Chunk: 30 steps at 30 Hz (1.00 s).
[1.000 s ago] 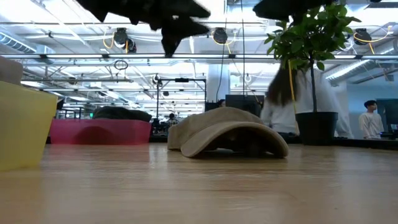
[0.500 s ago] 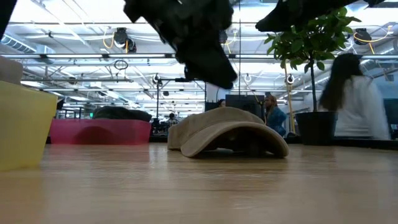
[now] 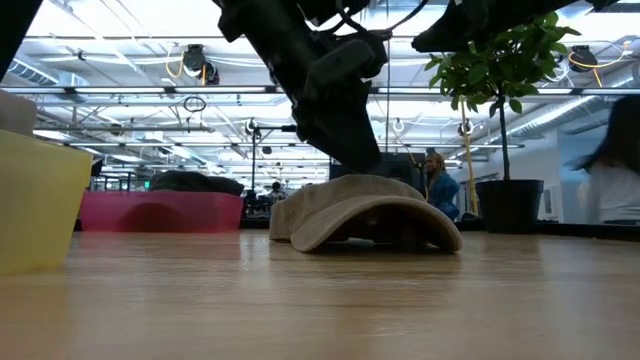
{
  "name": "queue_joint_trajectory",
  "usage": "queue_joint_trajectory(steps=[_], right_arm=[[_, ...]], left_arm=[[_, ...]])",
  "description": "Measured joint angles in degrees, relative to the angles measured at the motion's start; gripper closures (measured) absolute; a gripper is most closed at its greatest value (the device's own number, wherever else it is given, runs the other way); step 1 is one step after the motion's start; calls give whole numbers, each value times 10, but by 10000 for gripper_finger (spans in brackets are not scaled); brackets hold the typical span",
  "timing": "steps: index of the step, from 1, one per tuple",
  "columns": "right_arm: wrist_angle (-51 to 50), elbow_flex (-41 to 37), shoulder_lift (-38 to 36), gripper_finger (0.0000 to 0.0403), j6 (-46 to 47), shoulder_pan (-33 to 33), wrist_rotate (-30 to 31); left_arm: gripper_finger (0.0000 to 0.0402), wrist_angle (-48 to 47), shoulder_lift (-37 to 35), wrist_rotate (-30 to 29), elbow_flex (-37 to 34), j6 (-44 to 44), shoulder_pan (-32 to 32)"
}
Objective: Pick & Place hat
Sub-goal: Put the brown cap into the yellow bin
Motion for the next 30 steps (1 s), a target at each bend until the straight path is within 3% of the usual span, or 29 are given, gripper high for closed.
queue_joint_trajectory(steps=[7, 13, 20, 30], right_arm=[[0, 0, 0, 303, 0, 0, 0], [0, 0, 0, 303, 0, 0, 0], [0, 0, 0, 303, -2, 0, 0], [-10, 0, 0, 303, -8, 0, 0]], left_arm=[[169, 0, -1, -25, -3, 2, 0], [192, -32, 21, -18, -5, -2, 4], [252, -36, 19, -18, -5, 1, 13], [367, -38, 20, -19, -5, 82, 12]])
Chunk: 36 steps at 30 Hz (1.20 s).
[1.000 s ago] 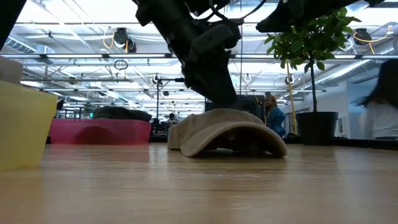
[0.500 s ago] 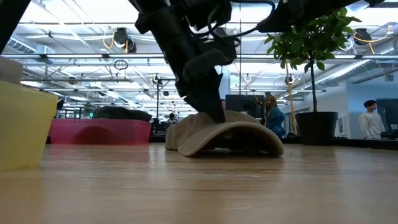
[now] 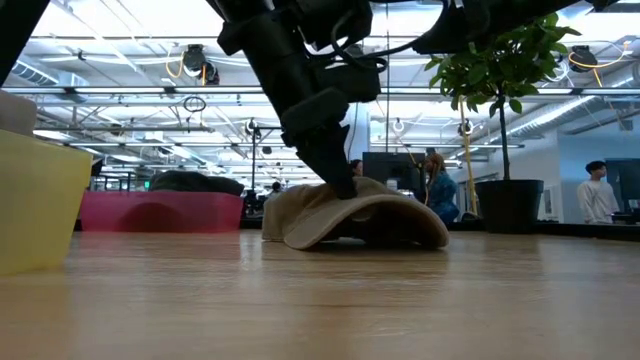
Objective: Pick & Place hat
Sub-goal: Put the brown cap into the yellow bin
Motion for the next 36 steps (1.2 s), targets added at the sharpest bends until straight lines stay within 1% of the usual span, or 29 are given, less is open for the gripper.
queue_joint_trajectory(steps=[2, 3, 8, 10, 13, 18, 22, 24, 27, 29, 32, 36], right_arm=[[0, 0, 0, 303, 0, 0, 0], [0, 0, 0, 303, 0, 0, 0], [-6, 0, 0, 303, 2, 0, 0], [-14, 0, 0, 303, 9, 0, 0], [-23, 0, -2, 303, 8, 0, 0], [-53, 0, -23, 303, 15, 0, 0], [-75, 0, -43, 303, 28, 0, 0], [-77, 0, -52, 303, 32, 0, 1], [-86, 0, -62, 303, 41, 1, 0], [-91, 0, -67, 303, 45, 0, 0], [-90, 0, -69, 303, 45, 0, 0], [-89, 0, -69, 303, 48, 0, 0]], left_arm=[[389, -1, 0, 0, 0, 14, 0], [393, -2, 0, 0, 0, 18, 0], [381, -12, -6, -1, 0, 37, -4], [384, -14, -12, -2, 0, 37, -9], [395, -58, -38, 1, -1, 38, -20], [386, -180, -121, -5, -1, 16, -51], [396, -229, -208, -4, -1, -3, -96], [393, -244, -256, -2, 0, -15, -122], [388, -266, -317, -2, 0, -27, -167], [392, -296, -350, -3, 0, -52, -205], [396, -342, -383, -15, 0, -126, -264], [393, -429, -391, -68, 0, -256, -343]])
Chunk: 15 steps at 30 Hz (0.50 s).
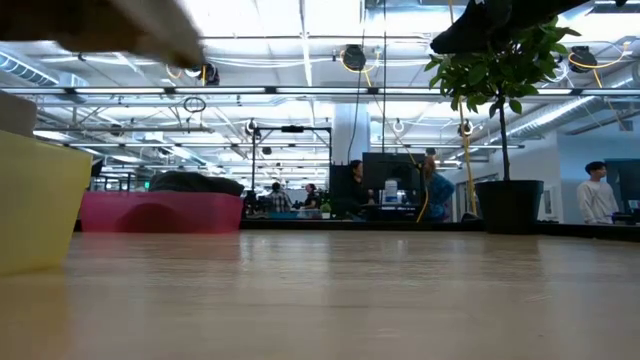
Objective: Pick & Place hat
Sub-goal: Put the brown cap into the yellow bin
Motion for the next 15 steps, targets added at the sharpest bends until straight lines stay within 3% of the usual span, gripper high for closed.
queue_joint_trajectory(steps=[6, 15], right_arm=[[-1, 0, 0, 303, 13, 0, -1], [-6, 0, 0, 303, 25, 0, -2]], left_arm=[[393, -63, 17, -19, 0, -156, -114], [394, -66, 69, -87, 0, -290, -228]])
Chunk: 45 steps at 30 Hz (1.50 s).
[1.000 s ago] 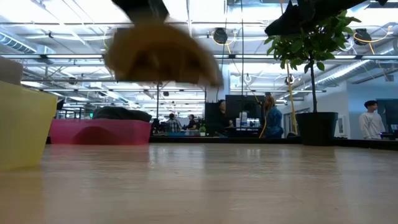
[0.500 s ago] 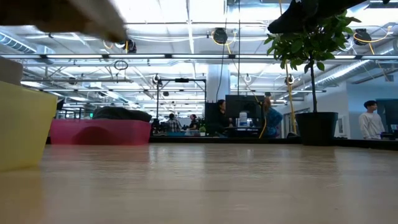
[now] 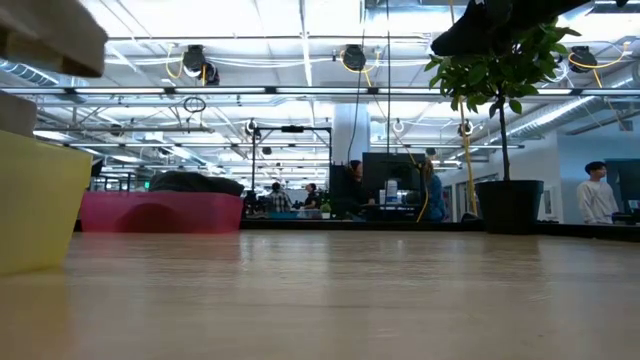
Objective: Pick & Place hat
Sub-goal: Put the brown cap into the yellow bin
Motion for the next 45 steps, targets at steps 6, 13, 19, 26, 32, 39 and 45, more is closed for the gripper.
queue_joint_trajectory(steps=[6, 13, 19, 26, 32, 39, 45], right_arm=[[-8, -5, 0, 303, 13, 0, 0], [20, -27, 0, 303, 12, 0, 1], [39, -31, 0, 303, 1, 0, 1], [39, -31, 0, 303, 0, 0, 2], [39, -31, 0, 303, 0, 0, 2], [40, -31, 0, 303, 0, 0, 2], [40, -31, 0, 303, 2, 0, 2]], left_arm=[[392, 19, 58, 8, 0, -33, -30], [393, 55, 108, 11, 0, 19, -42], [396, 53, 138, 48, 0, 24, -44], [377, 62, 149, 46, -15, -1, -47], [373, 81, 149, 70, -88, -32, -47], [371, 72, 146, 106, -99, -32, -47], [371, 69, 121, 118, -84, -71, -41]])
